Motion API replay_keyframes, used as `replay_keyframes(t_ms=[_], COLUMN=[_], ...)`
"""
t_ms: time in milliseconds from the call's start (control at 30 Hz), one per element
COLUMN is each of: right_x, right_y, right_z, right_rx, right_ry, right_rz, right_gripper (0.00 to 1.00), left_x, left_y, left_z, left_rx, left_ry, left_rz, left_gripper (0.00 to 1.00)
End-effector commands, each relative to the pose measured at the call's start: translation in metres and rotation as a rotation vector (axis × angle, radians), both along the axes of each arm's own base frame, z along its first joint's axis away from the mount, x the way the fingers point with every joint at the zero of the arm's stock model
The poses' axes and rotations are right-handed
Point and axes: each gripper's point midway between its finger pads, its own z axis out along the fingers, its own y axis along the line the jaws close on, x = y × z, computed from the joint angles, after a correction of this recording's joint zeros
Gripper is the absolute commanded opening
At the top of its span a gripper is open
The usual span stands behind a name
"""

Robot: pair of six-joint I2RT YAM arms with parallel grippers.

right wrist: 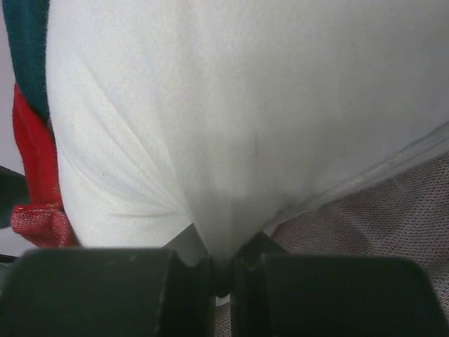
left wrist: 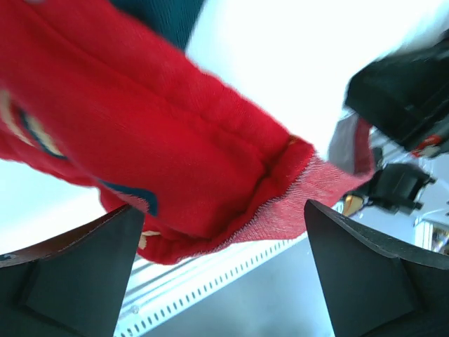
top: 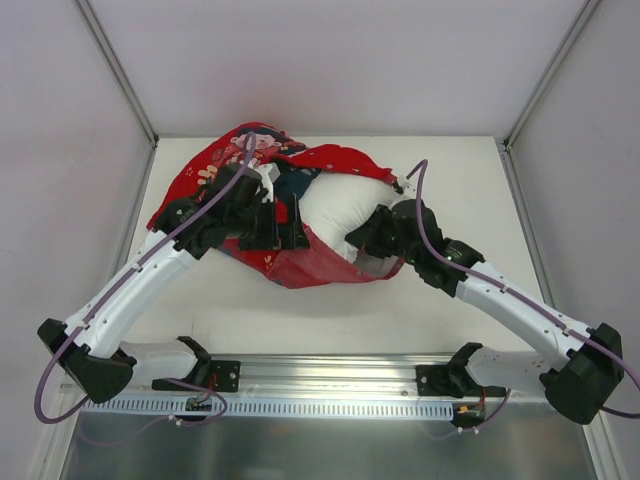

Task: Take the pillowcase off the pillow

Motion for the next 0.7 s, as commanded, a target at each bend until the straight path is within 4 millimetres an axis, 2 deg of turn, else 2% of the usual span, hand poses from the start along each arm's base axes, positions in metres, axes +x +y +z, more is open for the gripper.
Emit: replay_keyframes(t_ms=[0, 100, 133, 167, 233, 267, 333, 367, 433, 467, 500, 567, 600, 667], right_x=[0.016, 0.017, 0.017, 0.019, 0.024, 0.028, 0.038, 0.043, 0.056, 0.059, 0.064, 0.060, 0.060, 0.059], right_y=[0.016, 0.017, 0.017, 0.016, 0.014, 0.011, 0.006, 0.004, 0.000, -0.001, -0.004, -0.003, -0.005, -0.013], right_z=[0.081, 0.087, 0.088, 0.089, 0.098, 0.100, 0.112, 0.116, 0.130, 0.134, 0.138, 0.148, 0.149, 0.154], right_rx=[0.177, 0.181, 0.182, 0.181, 0.185, 0.185, 0.198, 0.205, 0.230, 0.240, 0.249, 0.279, 0.294, 0.322], right_ry=[-0.175, -0.185, -0.187, -0.191, -0.206, -0.209, -0.223, -0.226, -0.235, -0.235, -0.238, -0.241, -0.234, -0.237], right_rz=[-0.001, -0.002, -0.004, -0.009, -0.026, -0.039, -0.067, -0.079, -0.092, -0.095, -0.107, -0.079, -0.078, -0.092], right_gripper=[0.01, 0.01, 0.01, 0.01, 0.01, 0.01, 0.01, 0.01, 0.01, 0.01, 0.01, 0.01, 0.01, 0.01], left_x=[-0.015, -0.019, -0.016, -0.018, -0.020, -0.026, -0.036, -0.043, -0.050, -0.055, -0.052, -0.051, -0.044, -0.043], left_y=[-0.011, -0.016, -0.017, -0.016, -0.017, -0.014, -0.012, -0.009, -0.006, 0.000, 0.005, 0.014, 0.021, 0.025], left_z=[-0.029, -0.054, -0.060, -0.071, -0.079, -0.091, -0.094, -0.105, -0.106, -0.116, -0.115, -0.122, -0.124, -0.133], left_rx=[0.027, 0.082, 0.091, 0.107, 0.119, 0.138, 0.127, 0.131, 0.106, 0.120, 0.121, 0.150, 0.179, 0.210], left_ry=[0.108, 0.152, 0.149, 0.168, 0.170, 0.193, 0.192, 0.214, 0.206, 0.217, 0.188, 0.174, 0.147, 0.146], left_rz=[0.016, 0.029, 0.041, 0.046, 0.050, 0.051, 0.037, 0.029, 0.027, 0.029, 0.058, 0.091, 0.124, 0.128], left_gripper=[0.99, 0.99, 0.94, 0.72, 0.54, 0.46, 0.45, 0.45, 0.45, 0.42, 0.21, 0.04, 0.00, 0.00])
